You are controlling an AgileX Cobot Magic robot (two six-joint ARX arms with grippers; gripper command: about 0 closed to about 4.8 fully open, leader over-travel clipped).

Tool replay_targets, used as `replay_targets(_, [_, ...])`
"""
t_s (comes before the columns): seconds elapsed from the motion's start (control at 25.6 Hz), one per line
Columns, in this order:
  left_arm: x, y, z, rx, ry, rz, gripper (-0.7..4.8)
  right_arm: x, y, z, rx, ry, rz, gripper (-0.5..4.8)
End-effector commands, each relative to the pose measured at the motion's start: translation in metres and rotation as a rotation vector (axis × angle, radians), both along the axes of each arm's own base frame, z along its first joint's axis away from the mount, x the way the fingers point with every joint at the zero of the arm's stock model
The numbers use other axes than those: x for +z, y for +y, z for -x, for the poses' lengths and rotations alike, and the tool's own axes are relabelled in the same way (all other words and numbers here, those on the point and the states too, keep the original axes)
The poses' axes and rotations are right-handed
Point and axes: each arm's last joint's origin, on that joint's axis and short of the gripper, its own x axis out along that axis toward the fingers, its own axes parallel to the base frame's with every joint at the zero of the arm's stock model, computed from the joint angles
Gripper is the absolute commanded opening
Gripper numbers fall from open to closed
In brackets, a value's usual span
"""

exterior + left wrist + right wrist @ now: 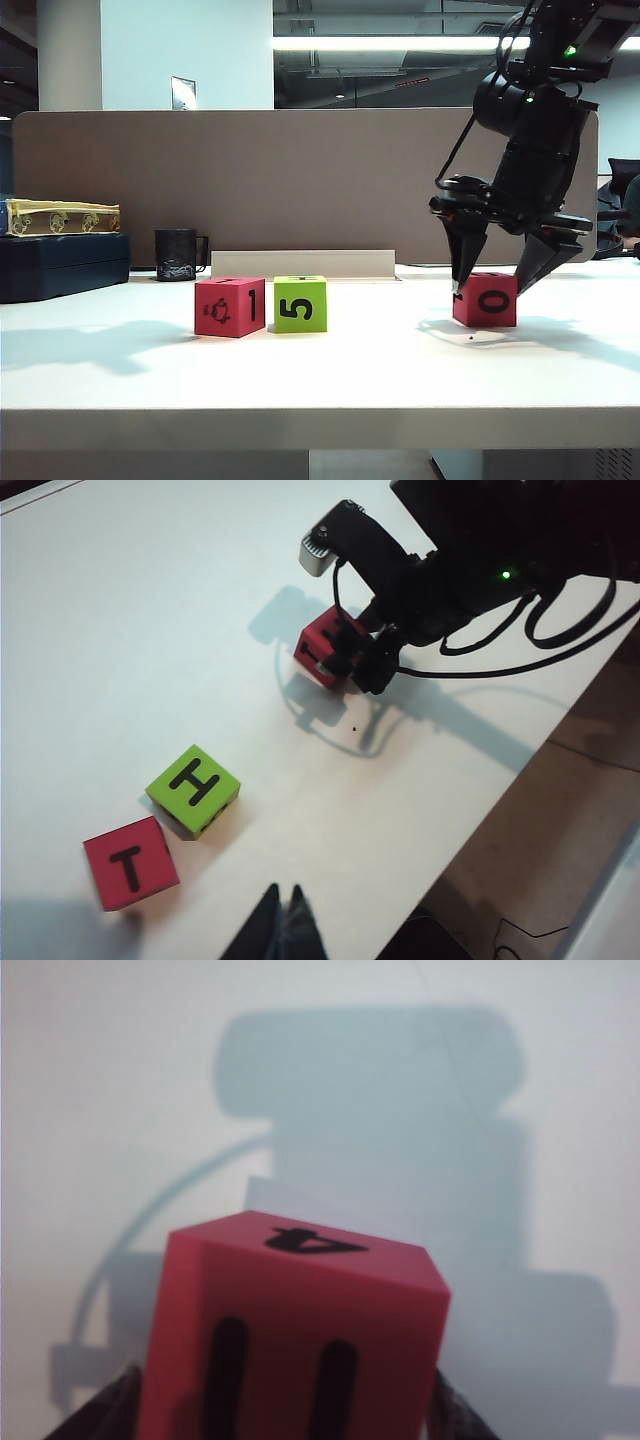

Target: Select the appropriate blocks from the scattered letter blocks on the table and arrange them in a row to spell out "THU".

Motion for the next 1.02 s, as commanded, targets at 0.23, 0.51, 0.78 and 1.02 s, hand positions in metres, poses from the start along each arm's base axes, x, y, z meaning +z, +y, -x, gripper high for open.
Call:
replay_targets(0.23, [0.002, 0.002, 0.002, 0.017, -0.009, -0.019, -0.06, 0.003, 0.002, -0.001, 0.002, -0.021, -0.005, 2.32])
replay_targets(0.51, [0.002, 0.002, 0.002, 0.016, -0.006, -0.021, -0.06, 0.003, 0.002, -0.001, 0.002, -0.021, -0.005, 2.20])
replay_targets(0.78, [0.001, 0.002, 0.002, 0.017, -0.006, -0.021, -0.06, 0.003, 0.017, 0.003, 0.038, -0.010, -0.054, 2.20])
replay_targets(1.02, [0.001, 0.002, 0.002, 0.017, -0.004, -0.022, -0.06, 0.005, 0.048, 0.010, 0.116, -0.052, -0.069, 2.20])
